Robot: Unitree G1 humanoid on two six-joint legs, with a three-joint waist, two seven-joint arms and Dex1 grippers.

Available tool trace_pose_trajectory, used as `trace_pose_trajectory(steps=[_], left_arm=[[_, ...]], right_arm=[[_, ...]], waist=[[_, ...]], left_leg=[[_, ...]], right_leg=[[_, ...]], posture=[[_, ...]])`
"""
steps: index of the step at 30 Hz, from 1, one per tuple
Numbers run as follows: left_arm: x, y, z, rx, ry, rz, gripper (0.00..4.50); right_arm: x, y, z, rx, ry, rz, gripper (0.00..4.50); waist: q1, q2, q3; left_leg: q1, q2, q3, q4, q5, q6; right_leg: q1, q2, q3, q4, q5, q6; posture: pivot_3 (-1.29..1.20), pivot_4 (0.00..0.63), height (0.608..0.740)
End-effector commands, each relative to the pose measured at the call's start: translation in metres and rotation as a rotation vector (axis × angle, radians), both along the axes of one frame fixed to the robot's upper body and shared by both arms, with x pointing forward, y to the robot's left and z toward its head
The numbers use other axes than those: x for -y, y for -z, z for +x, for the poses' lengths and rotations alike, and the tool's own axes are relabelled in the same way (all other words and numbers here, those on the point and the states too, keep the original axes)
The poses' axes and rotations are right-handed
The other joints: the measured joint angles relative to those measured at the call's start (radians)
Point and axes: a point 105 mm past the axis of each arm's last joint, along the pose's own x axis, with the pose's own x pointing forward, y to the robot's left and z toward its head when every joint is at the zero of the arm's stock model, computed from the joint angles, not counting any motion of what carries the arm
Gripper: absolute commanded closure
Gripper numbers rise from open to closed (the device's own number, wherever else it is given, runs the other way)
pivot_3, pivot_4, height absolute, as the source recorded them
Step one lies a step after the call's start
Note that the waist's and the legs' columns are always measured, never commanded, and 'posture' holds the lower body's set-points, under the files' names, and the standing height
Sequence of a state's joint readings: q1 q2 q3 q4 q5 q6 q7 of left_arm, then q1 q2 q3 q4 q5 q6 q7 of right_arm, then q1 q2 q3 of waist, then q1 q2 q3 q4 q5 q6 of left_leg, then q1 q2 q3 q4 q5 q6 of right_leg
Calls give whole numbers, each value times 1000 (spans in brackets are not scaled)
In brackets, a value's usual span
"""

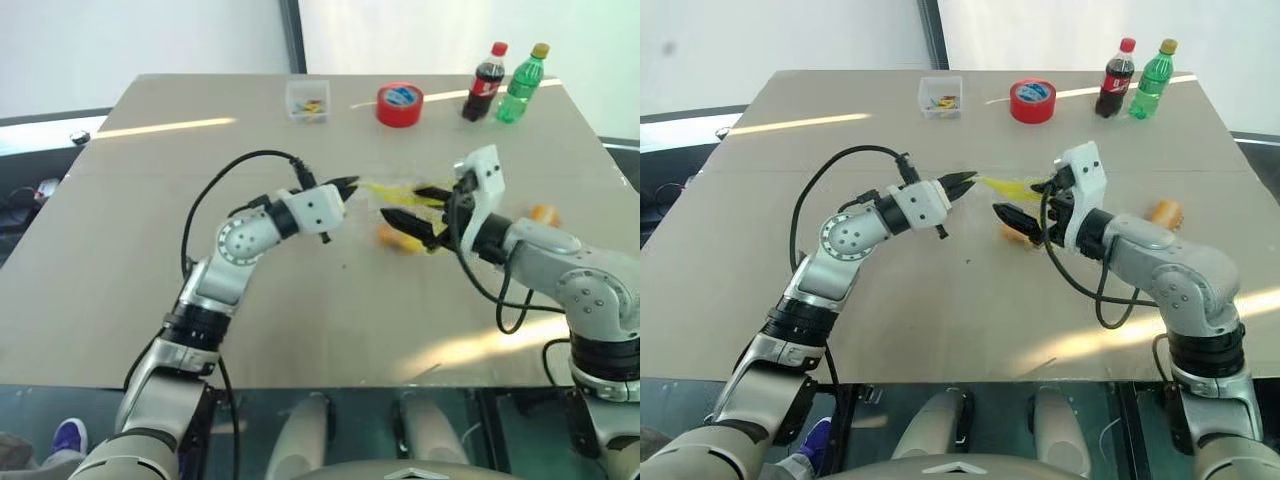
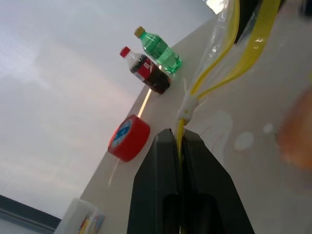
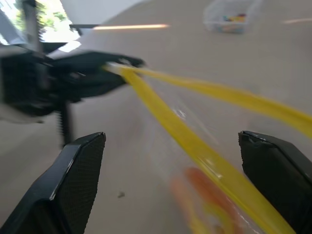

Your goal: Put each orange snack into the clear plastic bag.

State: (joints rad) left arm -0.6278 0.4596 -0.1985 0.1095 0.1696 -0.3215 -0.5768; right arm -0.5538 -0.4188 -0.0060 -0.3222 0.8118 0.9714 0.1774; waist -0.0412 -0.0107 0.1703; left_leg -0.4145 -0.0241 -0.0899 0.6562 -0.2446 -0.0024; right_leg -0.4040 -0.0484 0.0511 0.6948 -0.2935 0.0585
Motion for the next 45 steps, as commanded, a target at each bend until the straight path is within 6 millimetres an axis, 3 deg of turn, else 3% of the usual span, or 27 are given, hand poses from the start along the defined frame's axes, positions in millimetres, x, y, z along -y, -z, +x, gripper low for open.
trace_pose_trajectory(steps=[1, 4, 8, 10, 12, 17, 21, 24, 27, 30, 33, 38, 45], left_arm=[[8, -25, -4, 126, -6, 22, 4500], [5, -21, 2, 102, -57, 27, 4500], [3, -14, 3, 118, -79, 78, 4500], [6, -9, -1, 131, -58, 99, 4500], [7, -7, -3, 131, -51, 103, 4500], [15, -16, -2, 124, -43, 72, 4500], [0, -12, 12, 63, -126, 35, 4500], [-15, -12, 18, 40, -170, 11, 4500], [-22, -11, 19, 44, -185, 8, 4500], [-26, -10, 17, 48, -188, 7, 4500], [-25, -8, 14, 49, -180, 12, 4500], [-20, -5, 10, 49, -167, 17, 4500], [-21, -5, 8, 48, -167, 26, 4500]], right_arm=[[-5, -6, 19, 44, 88, -3, 27], [-24, -29, 4, 89, -45, 61, 27], [-26, -45, -17, 160, -139, 11, 27], [-17, -43, -11, 176, -70, -77, 27], [-11, -31, -6, 253, -42, -300, 27], [-8, -8, -5, 405, -108, -690, 27], [-5, -19, -21, 366, -161, -488, 27], [32, -51, -24, 298, -52, -187, 27], [78, -57, -21, 237, 128, -63, 27], [142, -31, -6, 135, 486, -123, 27], [185, 2, 3, 56, 783, -180, 27], [196, 44, 14, -40, 960, -139, 27], [192, 59, 33, -57, 1012, -105, 27]], waist=[[-2, 0, 0], [-4, 1, 0], [3, 0, 0], [4, 0, 0], [6, 0, 0], [0, 0, 0], [0, 0, 0], [3, -1, 1], [15, -1, 1], [23, -1, 0], [26, -1, 0], [12, 0, 0], [1, 0, 0]], left_leg=[[0, 0, 1, 0, 0, 0], [0, 0, 1, 0, 0, 0], [-2, 0, 0, 0, 0, 0], [-2, 0, 0, 0, 0, 0], [-2, -1, 0, 1, 0, 0], [-2, -1, 0, 1, 0, 0], [-2, -1, 1, 1, 0, 0], [-2, 0, 0, 1, 0, 0], [-3, 0, -1, 4, 0, 0], [-2, 0, -1, 4, 0, 0], [-1, 0, 0, 4, 0, 0], [0, 0, 3, 3, 0, 0], [0, 0, 3, 3, 0, 0]], right_leg=[[0, 1, 1, 1, 0, 0], [-1, 1, 2, 1, 0, 0], [-2, 0, 1, -2, 0, 0], [-1, 0, 0, -2, 0, 0], [-1, -1, 1, -1, 0, 0], [-1, -1, 0, 0, 0, 0], [-1, 0, 1, 0, 0, 0], [-1, 0, 0, -1, 0, 0], [1, -1, -1, -1, 0, 0], [1, -1, -1, -1, 0, 0], [1, -1, 0, 0, 0, 0], [0, 0, 2, 2, 0, 0], [0, 0, 3, 1, 0, 0]], posture=[[0, 150, 740], [0, 150, 740], [0, 150, 740], [0, 150, 740], [0, 150, 740], [0, 150, 740], [0, 150, 740], [0, 150, 740], [0, 150, 740], [0, 150, 740], [0, 150, 740], [0, 150, 740], [0, 150, 740]])
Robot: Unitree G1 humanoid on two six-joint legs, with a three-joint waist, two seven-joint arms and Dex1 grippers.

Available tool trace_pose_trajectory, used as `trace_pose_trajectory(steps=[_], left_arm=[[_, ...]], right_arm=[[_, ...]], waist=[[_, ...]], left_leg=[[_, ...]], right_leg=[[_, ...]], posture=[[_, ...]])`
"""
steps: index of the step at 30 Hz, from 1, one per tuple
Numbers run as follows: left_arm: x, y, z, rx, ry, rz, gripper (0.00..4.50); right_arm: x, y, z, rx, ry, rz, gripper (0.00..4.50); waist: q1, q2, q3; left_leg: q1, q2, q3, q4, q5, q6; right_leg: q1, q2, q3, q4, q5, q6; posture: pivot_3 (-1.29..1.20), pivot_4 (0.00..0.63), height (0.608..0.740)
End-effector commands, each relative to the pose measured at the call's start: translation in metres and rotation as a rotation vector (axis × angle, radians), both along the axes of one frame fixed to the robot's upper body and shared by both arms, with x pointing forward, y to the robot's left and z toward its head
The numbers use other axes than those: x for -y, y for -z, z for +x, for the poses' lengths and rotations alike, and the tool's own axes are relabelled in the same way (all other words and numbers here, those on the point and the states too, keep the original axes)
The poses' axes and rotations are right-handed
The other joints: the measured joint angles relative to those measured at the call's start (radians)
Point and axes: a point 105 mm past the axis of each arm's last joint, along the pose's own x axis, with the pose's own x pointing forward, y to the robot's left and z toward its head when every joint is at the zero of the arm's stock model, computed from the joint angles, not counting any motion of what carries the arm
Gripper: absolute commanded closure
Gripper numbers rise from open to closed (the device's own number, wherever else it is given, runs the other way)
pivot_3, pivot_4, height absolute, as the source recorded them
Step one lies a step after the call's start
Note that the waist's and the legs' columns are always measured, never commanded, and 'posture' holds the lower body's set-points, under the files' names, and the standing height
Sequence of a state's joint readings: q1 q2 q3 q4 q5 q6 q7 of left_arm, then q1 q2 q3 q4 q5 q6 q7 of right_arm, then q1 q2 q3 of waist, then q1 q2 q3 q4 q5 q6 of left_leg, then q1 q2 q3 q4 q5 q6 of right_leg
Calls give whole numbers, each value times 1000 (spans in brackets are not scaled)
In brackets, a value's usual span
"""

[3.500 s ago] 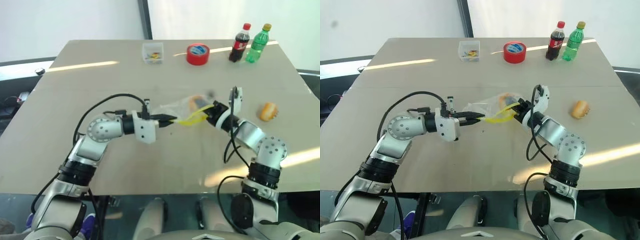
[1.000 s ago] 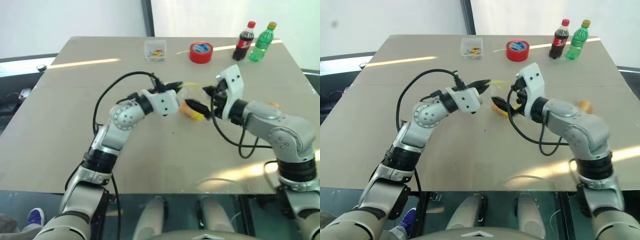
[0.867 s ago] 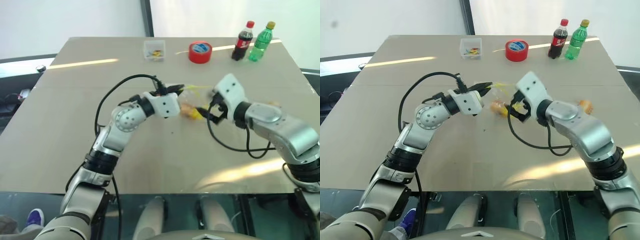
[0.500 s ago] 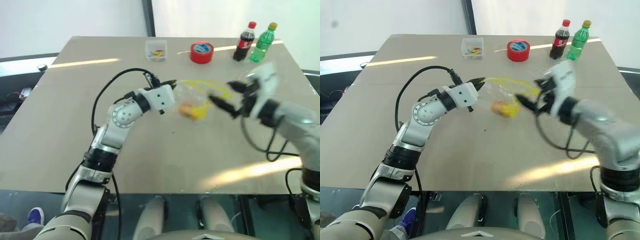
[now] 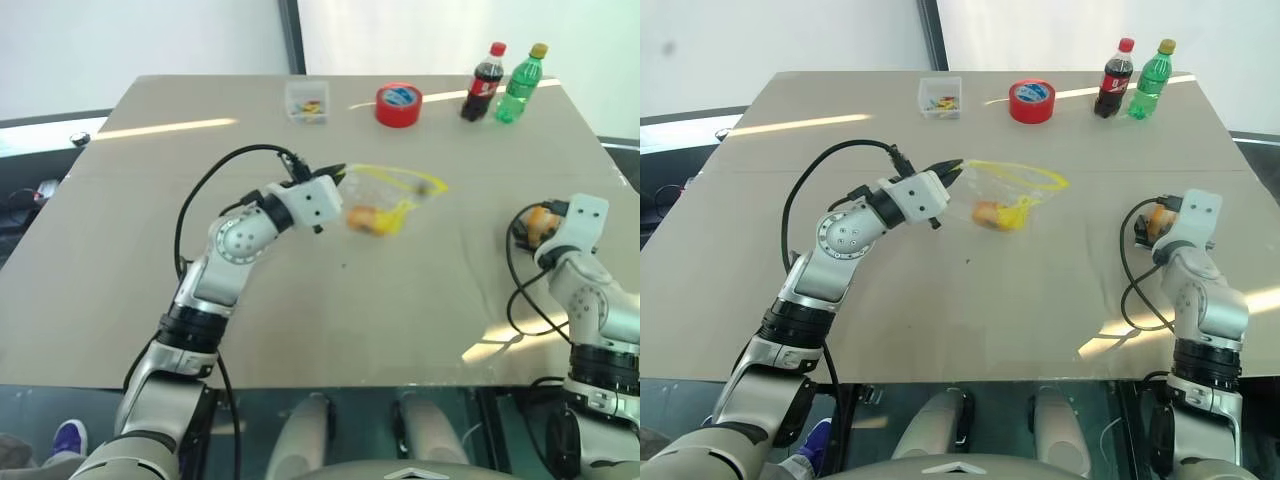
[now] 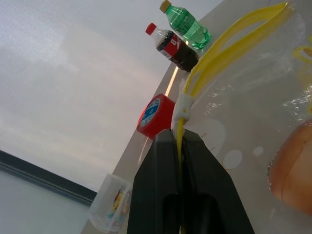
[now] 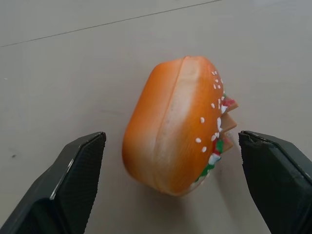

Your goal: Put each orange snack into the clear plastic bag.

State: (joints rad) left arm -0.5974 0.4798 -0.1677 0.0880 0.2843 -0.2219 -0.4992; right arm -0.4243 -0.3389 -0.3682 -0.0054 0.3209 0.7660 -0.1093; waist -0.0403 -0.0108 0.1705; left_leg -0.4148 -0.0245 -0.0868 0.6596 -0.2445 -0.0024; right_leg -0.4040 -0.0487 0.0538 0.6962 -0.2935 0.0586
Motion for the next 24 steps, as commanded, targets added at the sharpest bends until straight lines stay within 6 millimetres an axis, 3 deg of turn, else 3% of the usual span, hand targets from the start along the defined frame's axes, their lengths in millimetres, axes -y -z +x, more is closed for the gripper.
trace_pose_trajectory(steps=[1, 2, 3, 5, 7, 11, 13, 18, 20, 24], left_arm=[[2, -11, -7, 46, 16, -8, 4500], [2, -12, -7, 46, 15, -9, 4500], [2, -12, -7, 46, 15, -15, 4500], [2, -12, -7, 46, 12, -19, 4500], [2, -11, -7, 46, 10, -19, 4500], [1, -10, -7, 46, 0, -23, 4500], [0, -14, -5, 68, -13, -30, 4500], [-7, -31, 1, 175, -54, -30, 4500], [-5, -37, 0, 219, -37, -28, 4500], [0, -35, -5, 249, 11, 2, 4500]], right_arm=[[1, -12, 7, 56, 17, -33, 27], [3, -10, 8, 49, 21, -59, 27], [4, -10, 8, 48, 25, -85, 430], [6, -11, 8, 51, 22, -124, 828], [5, -13, 6, 49, 6, -161, 1791], [4, -20, 0, 53, -45, -252, 3210], [-14, -38, -5, 116, -181, -267, 3210], [-100, -100, -43, 324, -709, -133, 3210], [-123, -111, -52, 336, -831, -180, 3210], [-154, -111, -53, 316, -948, -286, 3210]], waist=[[0, 0, 0], [0, 0, 0], [0, 0, 0], [0, 0, 0], [0, 0, 0], [1, 0, 0], [1, 0, 0], [-7, 1, 0], [-4, 1, 0], [1, 0, 0]], left_leg=[[0, 0, 0, 0, 0, 0], [0, 0, 0, 0, 0, 0], [0, 0, 0, 0, 0, 0], [0, 0, 0, 0, 0, 0], [0, 0, 0, 0, 0, 0], [0, 0, 0, 0, 0, 0], [0, 0, 0, 0, 0, 0], [0, 1, 0, 0, 0, 0], [0, 1, -1, 0, 0, 0], [0, 0, -3, 2, 0, 0]], right_leg=[[0, 0, 0, 0, 0, 0], [0, 0, 0, 0, 0, 0], [0, 0, -1, 0, 0, 0], [0, 0, 0, 0, 0, 0], [0, 0, 0, 0, 0, 0], [0, 0, -1, 0, 0, 0], [0, 0, -1, 0, 0, 0], [0, 1, 0, 0, 0, 0], [1, 2, -1, 0, 0, 0], [2, 1, -3, -1, 0, 0]], posture=[[0, 150, 740], [0, 150, 740], [0, 150, 740], [0, 150, 740], [0, 150, 740], [0, 150, 740], [0, 150, 740], [0, 150, 740], [0, 150, 740], [0, 150, 740]])
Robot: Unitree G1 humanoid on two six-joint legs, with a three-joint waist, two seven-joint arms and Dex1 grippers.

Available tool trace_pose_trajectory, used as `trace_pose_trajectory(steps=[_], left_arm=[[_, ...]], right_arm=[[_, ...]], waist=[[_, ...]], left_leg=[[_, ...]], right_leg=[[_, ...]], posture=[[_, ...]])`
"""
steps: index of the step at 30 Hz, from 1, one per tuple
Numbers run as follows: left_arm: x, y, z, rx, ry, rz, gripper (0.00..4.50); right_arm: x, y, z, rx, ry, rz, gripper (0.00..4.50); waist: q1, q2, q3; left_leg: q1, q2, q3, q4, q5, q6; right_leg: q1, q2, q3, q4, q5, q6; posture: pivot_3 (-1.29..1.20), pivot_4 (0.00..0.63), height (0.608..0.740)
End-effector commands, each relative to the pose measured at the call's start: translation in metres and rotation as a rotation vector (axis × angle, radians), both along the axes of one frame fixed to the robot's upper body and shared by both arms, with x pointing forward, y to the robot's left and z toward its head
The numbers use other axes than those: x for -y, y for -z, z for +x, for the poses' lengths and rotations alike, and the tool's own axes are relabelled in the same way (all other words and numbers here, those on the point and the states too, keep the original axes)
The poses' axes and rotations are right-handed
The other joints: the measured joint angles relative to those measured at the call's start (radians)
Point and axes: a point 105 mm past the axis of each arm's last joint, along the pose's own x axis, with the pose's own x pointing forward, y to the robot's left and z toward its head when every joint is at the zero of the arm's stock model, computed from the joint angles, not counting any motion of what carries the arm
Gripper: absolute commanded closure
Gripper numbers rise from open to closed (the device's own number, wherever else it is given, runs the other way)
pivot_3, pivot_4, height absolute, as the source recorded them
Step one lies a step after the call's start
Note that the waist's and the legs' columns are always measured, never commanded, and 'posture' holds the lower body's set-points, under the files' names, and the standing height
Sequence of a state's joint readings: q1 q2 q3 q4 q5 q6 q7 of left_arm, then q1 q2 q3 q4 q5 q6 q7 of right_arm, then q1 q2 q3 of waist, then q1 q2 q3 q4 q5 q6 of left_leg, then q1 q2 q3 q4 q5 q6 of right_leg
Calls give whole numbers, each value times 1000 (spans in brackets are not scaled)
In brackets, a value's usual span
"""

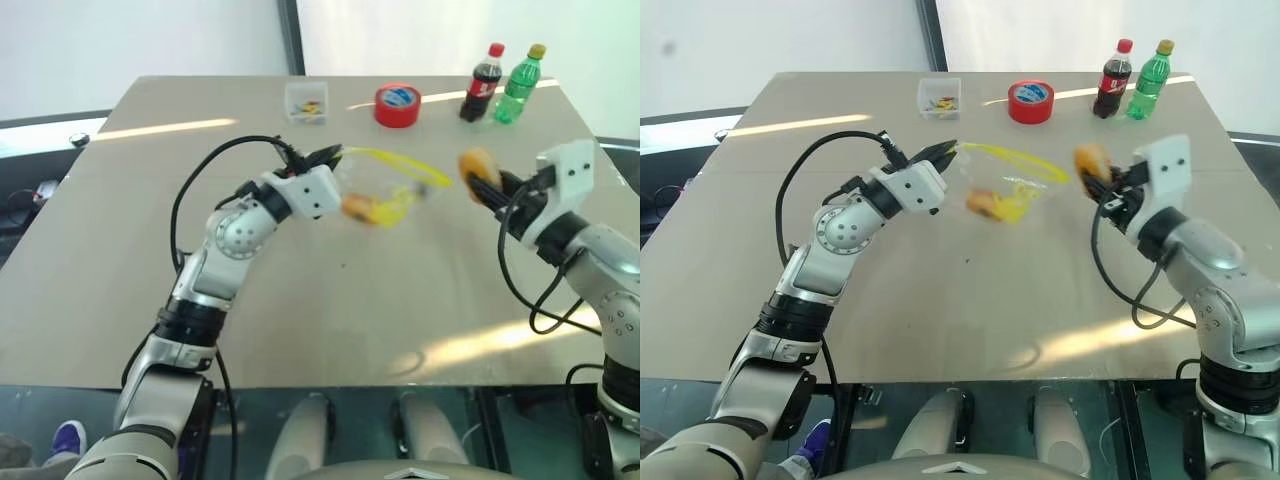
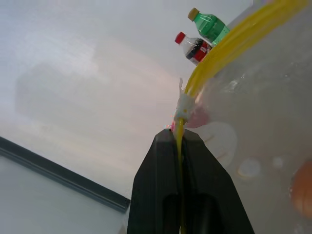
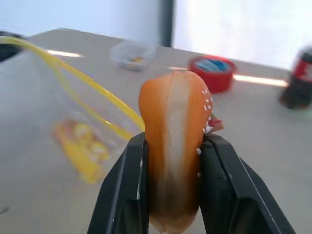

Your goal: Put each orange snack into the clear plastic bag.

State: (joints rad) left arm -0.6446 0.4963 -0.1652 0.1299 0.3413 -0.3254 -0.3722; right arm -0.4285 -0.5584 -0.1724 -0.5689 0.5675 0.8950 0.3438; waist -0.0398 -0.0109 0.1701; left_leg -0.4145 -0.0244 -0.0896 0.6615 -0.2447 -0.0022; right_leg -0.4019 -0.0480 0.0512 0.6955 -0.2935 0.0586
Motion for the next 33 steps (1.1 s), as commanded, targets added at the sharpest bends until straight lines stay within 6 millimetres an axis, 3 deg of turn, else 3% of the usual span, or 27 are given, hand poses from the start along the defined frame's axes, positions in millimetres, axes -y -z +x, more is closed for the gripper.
trace_pose_trajectory(steps=[1, 4, 8, 19, 24, 33], left_arm=[[2, -9, -8, 77, 32, 18, 4500], [2, -7, -8, 69, 25, 6, 4500], [3, 3, -15, 45, 41, 19, 4500], [1, 13, -23, -8, 62, 33, 4500], [1, 14, -22, -30, 57, 23, 4500], [2, 15, -23, -58, 51, 4, 4500]], right_arm=[[-22, 6, -2, 11, -65, -106, 3210], [-25, 17, 1, 29, -61, -239, 3210], [-31, 26, 4, 27, -66, -260, 3210], [-32, 23, 11, 49, -65, -256, 3210], [-40, 21, 16, 67, -64, -237, 3210], [-67, 37, 19, 86, -124, -299, 3210]], waist=[[2, 0, 0], [7, 0, 0], [3, 0, 0], [2, 0, 0], [1, 0, 0], [0, 0, 0]], left_leg=[[0, 0, 0, 1, 0, 0], [-2, 0, -1, 2, 0, 0], [-2, 0, -1, 3, 0, 0], [-1, 0, -1, 3, 0, 0], [-1, 0, -1, 3, 0, 0], [-1, 0, -1, 3, 0, 0]], right_leg=[[0, 0, 0, 0, 0, 0], [0, -1, -1, 0, 0, 0], [0, -1, -1, 0, 0, 0], [0, -1, -1, 0, 0, 0], [0, -1, -1, 0, 0, 0], [0, 0, -1, 1, 0, 0]], posture=[[0, 150, 740], [0, 150, 740], [0, 150, 740], [0, 150, 740], [0, 150, 740], [0, 150, 740]])
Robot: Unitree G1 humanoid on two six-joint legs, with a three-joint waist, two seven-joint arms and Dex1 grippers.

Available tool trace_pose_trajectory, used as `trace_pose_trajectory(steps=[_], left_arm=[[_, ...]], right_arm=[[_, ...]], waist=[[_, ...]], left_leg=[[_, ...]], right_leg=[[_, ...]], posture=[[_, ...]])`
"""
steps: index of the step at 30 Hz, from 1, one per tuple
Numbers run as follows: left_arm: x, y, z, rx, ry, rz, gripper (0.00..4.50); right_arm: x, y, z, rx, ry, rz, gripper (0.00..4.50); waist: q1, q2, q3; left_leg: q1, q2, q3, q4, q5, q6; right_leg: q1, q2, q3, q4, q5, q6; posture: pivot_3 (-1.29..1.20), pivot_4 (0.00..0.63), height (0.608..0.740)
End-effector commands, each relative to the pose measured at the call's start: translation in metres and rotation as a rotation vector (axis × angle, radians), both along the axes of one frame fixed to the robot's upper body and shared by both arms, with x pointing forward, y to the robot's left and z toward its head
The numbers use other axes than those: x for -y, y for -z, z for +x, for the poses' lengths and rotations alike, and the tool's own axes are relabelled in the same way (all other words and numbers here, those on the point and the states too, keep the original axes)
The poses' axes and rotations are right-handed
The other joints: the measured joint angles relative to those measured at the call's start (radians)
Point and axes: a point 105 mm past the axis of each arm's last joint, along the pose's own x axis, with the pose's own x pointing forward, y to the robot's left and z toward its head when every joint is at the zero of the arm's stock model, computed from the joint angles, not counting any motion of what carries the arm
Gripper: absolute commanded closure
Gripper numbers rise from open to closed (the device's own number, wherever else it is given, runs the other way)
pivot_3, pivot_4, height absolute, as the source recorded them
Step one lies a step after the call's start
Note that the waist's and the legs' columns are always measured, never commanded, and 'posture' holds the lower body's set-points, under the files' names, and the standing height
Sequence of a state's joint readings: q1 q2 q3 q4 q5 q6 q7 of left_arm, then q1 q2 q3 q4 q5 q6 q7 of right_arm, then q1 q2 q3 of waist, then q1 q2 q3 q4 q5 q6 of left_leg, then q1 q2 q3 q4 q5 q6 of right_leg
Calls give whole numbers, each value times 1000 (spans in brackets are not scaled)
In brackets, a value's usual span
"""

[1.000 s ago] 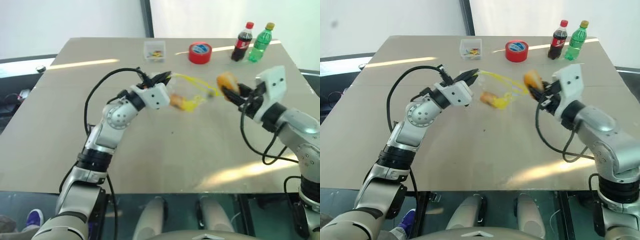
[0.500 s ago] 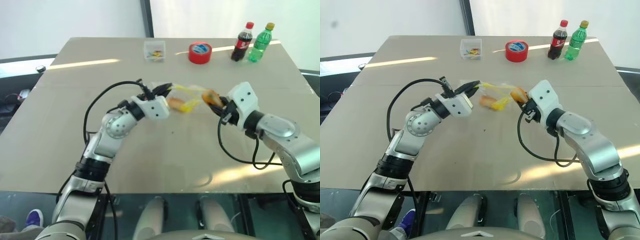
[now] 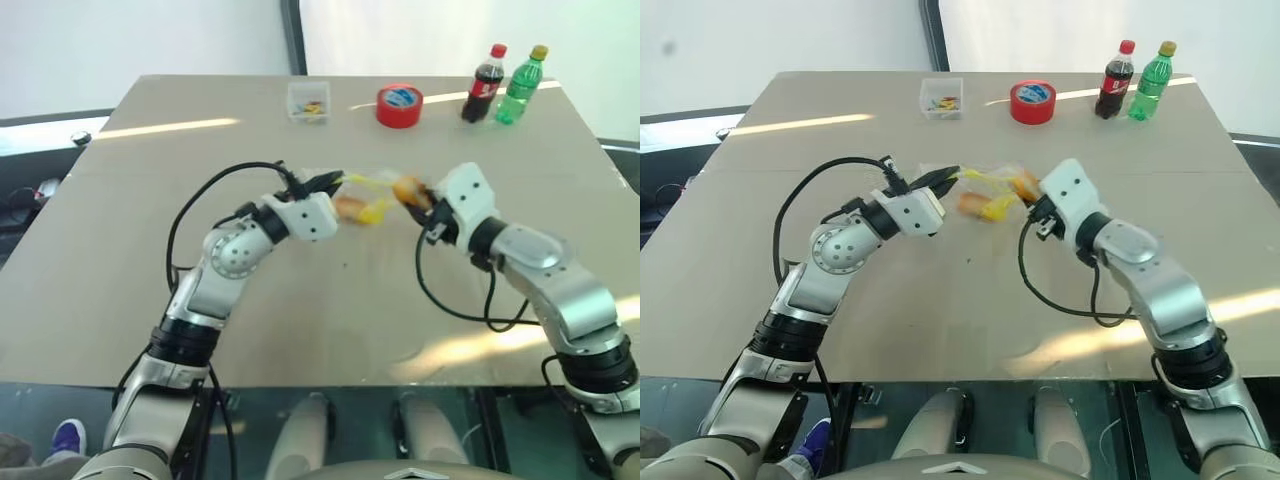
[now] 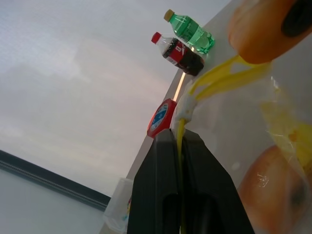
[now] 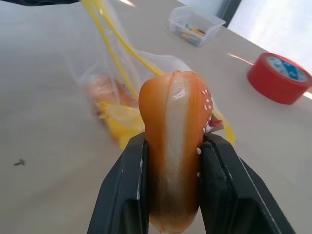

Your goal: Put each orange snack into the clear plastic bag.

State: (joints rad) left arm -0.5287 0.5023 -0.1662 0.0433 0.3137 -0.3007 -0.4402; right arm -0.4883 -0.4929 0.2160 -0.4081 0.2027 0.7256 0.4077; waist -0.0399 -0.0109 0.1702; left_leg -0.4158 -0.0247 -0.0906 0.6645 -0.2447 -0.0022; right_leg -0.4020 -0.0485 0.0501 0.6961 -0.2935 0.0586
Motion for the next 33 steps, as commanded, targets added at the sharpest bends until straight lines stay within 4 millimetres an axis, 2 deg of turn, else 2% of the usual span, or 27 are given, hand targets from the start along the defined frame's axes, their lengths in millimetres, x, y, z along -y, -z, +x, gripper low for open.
trace_pose_trajectory(steps=[1, 10, 13, 17, 19, 21, 23, 26, 28, 30, 31, 33], left_arm=[[3, -13, -9, 39, 24, -19, 4500], [5, -8, -17, 11, 66, 6, 4500], [3, -10, -15, 13, 62, 7, 4500], [6, -4, -19, -10, 108, 42, 4500], [0, -4, -5, -61, 58, 27, 4500], [-11, -14, 21, -104, -22, -7, 4500], [-15, -27, 37, -95, -41, -1, 4500], [-15, -69, 60, -4, -61, -22, 4500], [-6, -91, 61, 72, -16, -22, 4500], [4, -102, 55, 150, 44, 22, 4500], [9, -101, 50, 165, 82, 43, 4500], [15, -87, 41, 137, 156, 75, 4500]], right_arm=[[-9, -15, 0, 94, -36, -22, 3210], [-6, -20, 6, 127, -38, -22, 3210], [-11, -30, 0, 18, -76, 182, 3210], [-16, -35, -5, -52, -105, 323, 3210], [-13, -41, -1, -53, -75, 374, 3210], [2, -46, 10, -48, 11, 410, 3210], [17, -48, 19, -44, 89, 434, 3210], [39, -54, 23, -19, 159, 441, 3210], [47, -55, 20, -11, 182, 442, 3210], [51, -54, 15, -6, 194, 435, 3210], [52, -53, 13, -6, 197, 434, 3210], [53, -49, 6, -11, 202, 430, 3210]], waist=[[0, 0, 0], [0, 0, 0], [0, 0, 0], [0, 0, 0], [0, 0, 0], [6, 0, 0], [7, 0, 0], [10, 0, 0], [8, 0, 0], [3, 0, 0], [-1, 0, 0], [-6, 0, 0]], left_leg=[[0, 0, 0, 0, 0, 0], [0, 0, 0, 0, 0, 0], [0, 0, -1, 0, 0, 0], [0, 1, -1, 0, 0, 0], [0, 0, -1, 0, 0, 0], [0, 0, -1, 0, 0, 0], [0, -2, -3, 2, 0, 0], [0, -4, -4, 3, 0, 0], [-1, -5, -6, 3, 0, 0], [-1, -5, -6, 2, 1, -1], [-1, -5, -6, 1, 1, -2], [-1, -5, -3, -1, 2, -3]], right_leg=[[0, 0, 0, 0, 0, 0], [0, 0, 0, 0, 0, 0], [0, 0, 0, 0, 0, 0], [0, 0, 0, 0, 0, 0], [0, 0, 0, 0, 0, 0], [0, 0, -1, 1, 0, 0], [1, 0, -4, 2, 0, 0], [5, 0, -8, 0, 0, 0], [4, -1, -8, -1, 0, 0], [4, -3, -6, -2, -1, 1], [3, -3, -6, -2, -1, 1], [1, -4, -4, -2, -1, 1]], posture=[[0, 150, 740], [0, 150, 740], [0, 150, 740], [0, 150, 740], [0, 150, 740], [0, 150, 740], [0, 150, 740], [0, 150, 740], [0, 150, 740], [0, 150, 740], [0, 150, 740], [0, 150, 740]])
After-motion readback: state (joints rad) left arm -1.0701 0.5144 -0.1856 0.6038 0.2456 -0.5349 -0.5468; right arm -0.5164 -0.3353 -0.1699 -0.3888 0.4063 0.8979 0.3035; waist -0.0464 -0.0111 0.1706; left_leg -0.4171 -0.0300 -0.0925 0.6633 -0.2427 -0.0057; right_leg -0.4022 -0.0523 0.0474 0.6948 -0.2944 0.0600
